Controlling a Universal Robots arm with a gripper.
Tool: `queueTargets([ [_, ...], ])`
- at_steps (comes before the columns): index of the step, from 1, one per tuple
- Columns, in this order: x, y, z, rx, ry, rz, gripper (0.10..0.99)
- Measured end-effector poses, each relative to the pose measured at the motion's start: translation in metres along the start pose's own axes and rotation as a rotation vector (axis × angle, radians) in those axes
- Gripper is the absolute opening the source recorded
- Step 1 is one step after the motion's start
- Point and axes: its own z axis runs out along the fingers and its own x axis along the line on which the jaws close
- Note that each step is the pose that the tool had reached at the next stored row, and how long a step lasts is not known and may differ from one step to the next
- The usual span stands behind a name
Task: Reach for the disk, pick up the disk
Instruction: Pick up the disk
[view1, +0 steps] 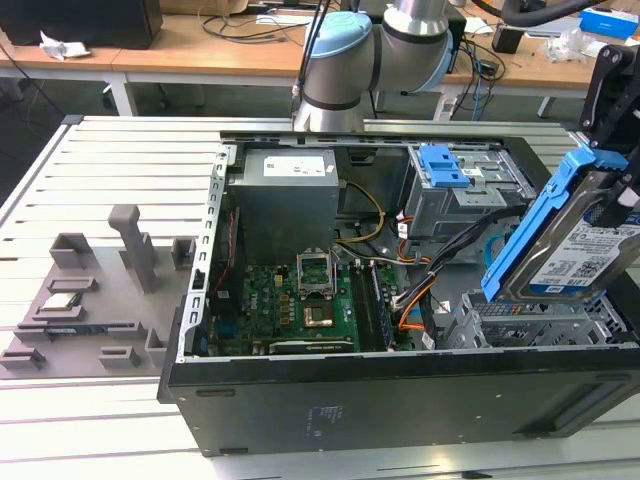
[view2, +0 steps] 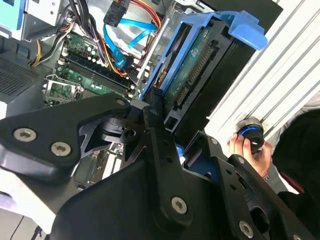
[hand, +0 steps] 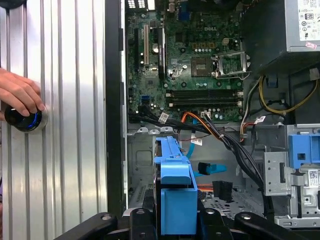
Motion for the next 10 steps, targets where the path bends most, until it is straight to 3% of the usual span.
queueTargets([
  [2,0.0001,0.0040,0.0045,0.000,-0.0001,0.000,0.365],
  [10,0.0000,0.0040,0.0049,0.000,0.0002,0.000,0.365],
])
